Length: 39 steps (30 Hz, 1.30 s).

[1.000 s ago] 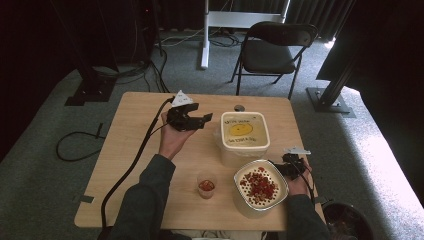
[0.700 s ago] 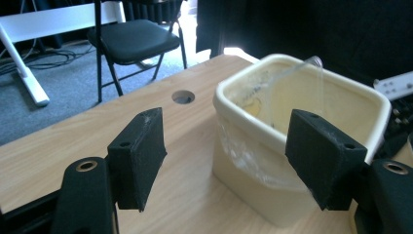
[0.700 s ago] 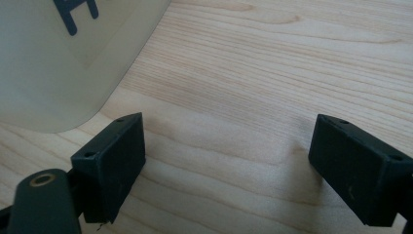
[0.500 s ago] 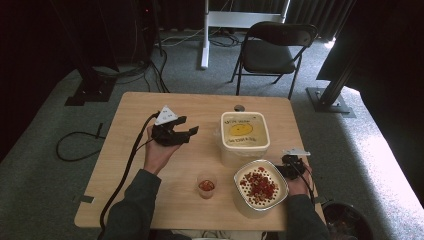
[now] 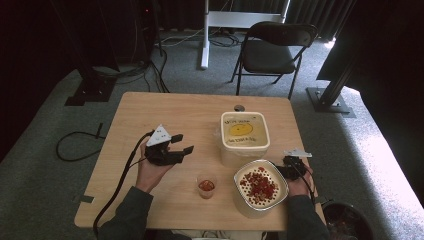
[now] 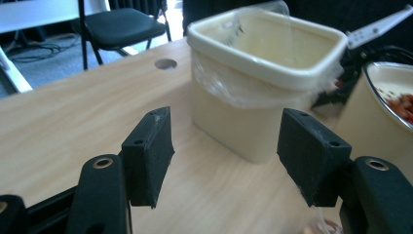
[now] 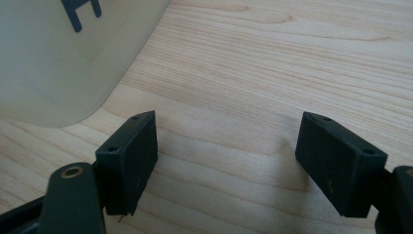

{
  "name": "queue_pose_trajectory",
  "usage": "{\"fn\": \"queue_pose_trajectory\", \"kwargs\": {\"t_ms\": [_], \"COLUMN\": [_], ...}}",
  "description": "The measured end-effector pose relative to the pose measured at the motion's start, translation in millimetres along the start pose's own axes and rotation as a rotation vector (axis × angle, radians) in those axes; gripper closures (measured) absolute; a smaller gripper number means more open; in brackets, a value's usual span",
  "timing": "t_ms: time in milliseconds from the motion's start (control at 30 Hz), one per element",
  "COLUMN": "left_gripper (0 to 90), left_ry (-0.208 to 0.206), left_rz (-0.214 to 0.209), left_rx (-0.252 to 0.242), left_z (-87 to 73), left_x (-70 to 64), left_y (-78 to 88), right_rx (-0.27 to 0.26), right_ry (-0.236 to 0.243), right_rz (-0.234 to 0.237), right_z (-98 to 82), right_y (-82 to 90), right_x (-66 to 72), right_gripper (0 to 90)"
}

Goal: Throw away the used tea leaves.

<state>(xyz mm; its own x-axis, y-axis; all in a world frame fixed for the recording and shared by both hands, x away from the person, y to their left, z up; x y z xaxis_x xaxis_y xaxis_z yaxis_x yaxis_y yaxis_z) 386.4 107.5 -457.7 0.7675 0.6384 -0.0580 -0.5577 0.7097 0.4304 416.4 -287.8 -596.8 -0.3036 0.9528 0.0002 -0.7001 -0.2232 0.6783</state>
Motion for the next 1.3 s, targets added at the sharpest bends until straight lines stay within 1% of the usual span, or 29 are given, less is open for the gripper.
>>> {"fn": "queue_pose_trajectory", "kwargs": {"t_ms": [100, 133, 267, 333, 367, 433, 500, 533, 600, 667, 767, 867, 933, 1000, 1067, 1100, 1167, 1200, 1233, 1300], "left_gripper": [37.7, 37.0, 34.9, 33.3, 32.8, 31.1, 29.3, 28.5, 26.8, 23.5, 21.0, 18.1, 15.2, 11.2, 10.3, 9.1, 9.1, 9.1, 9.1, 9.2], "left_ry": [0.022, 0.026, 0.025, 0.022, 0.022, 0.013, 0.021, 0.021, 0.022, 0.037, 0.026, -0.003, -0.024, -0.033, -0.042, -0.051, -0.053, -0.058, -0.061, -0.069], "left_rz": [-0.011, -0.009, -0.022, -0.036, -0.036, -0.047, -0.074, -0.09, -0.095, -0.131, -0.171, -0.216, -0.217, -0.227, -0.24, -0.231, -0.253, -0.244, -0.255, -0.253], "left_rx": [-0.007, -0.007, -0.014, -0.011, -0.011, -0.003, -0.011, -0.008, 0.0, 0.01, 0.016, 0.024, 0.025, 0.032, 0.039, 0.042, 0.055, 0.056, 0.061, 0.065], "left_z": [-8.9, -11.6, -20.9, -25.7, -25.7, -31.7, -35.7, -38.8, -44.6, -52.7, -62.1, -67.7, -69.3, -71.7, -75.7, -77.6, -81.2, -82.8, -84.6, -87.0], "left_x": [-3.6, -4.5, -11.3, -15.5, -15.5, -20.4, -24.4, -27.8, -32.6, -38.9, -49.9, -63.0, -68.2, -73.1, -78.7, -80.4, -84.4, -85.5, -86.9, -88.5], "left_y": [4.2, 5.5, 9.7, 10.9, 10.9, 11.3, 11.5, 10.7, 8.0, 2.4, -4.2, -8.8, -10.0, -12.1, -15.9, -18.1, -22.1, -24.5, -26.9, -32.3], "right_rx": [0.0, 0.001, 0.0, 0.0, 0.0, -0.001, -0.001, -0.001, -0.001, 0.0, -0.001, 0.0, -0.001, -0.001, -0.001, -0.001, -0.001, -0.001, 0.0, -0.001], "right_ry": [-0.002, -0.003, -0.004, -0.004, -0.004, -0.004, -0.004, -0.004, -0.004, -0.004, -0.004, -0.004, -0.004, -0.004, -0.004, -0.004, -0.004, -0.004, -0.004, -0.004], "right_rz": [-0.002, -0.003, -0.004, -0.004, -0.004, -0.004, -0.004, -0.004, -0.004, -0.005, -0.004, -0.004, -0.004, -0.004, -0.004, -0.004, -0.004, -0.004, -0.004, -0.004], "right_z": [-0.1, -0.2, -0.5, -0.5, -0.5, -0.5, -0.5, -0.5, -0.5, -0.5, -0.5, -0.5, -0.5, -0.5, -0.5, -0.5, -0.5, -0.5, -0.5, -0.5], "right_y": [0.1, 0.3, 0.5, 0.5, 0.5, 0.5, 0.5, 0.5, 0.5, 0.6, 0.5, 0.5, 0.5, 0.5, 0.5, 0.5, 0.5, 0.5, 0.5, 0.5], "right_x": [0.0, -0.1, -0.4, -0.4, -0.4, -0.5, -0.5, -0.5, -0.5, -0.5, -0.5, -0.5, -0.5, -0.5, -0.5, -0.5, -0.5, -0.5, -0.5, -0.5], "right_gripper": [22.5, 22.6, 22.6, 22.6, 22.6, 22.5, 22.5, 22.6, 22.6, 22.5, 22.5, 22.5, 22.5, 22.5, 22.5, 22.5, 22.5, 22.5, 22.5, 22.5]}}
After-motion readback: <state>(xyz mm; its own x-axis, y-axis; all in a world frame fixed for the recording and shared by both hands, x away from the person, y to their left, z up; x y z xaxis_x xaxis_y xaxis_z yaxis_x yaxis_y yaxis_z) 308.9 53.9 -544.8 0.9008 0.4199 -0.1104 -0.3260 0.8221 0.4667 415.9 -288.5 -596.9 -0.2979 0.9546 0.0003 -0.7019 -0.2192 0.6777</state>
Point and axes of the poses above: each handheld gripper's, and its own axes: y roughly backward along the jaws, z roughly out of its top, x roughly to its left, the point moved 7 cm from there along -y, roughly forward along the jaws, and after that the axes turned 1 degree about -z, right-handed, at the moved point
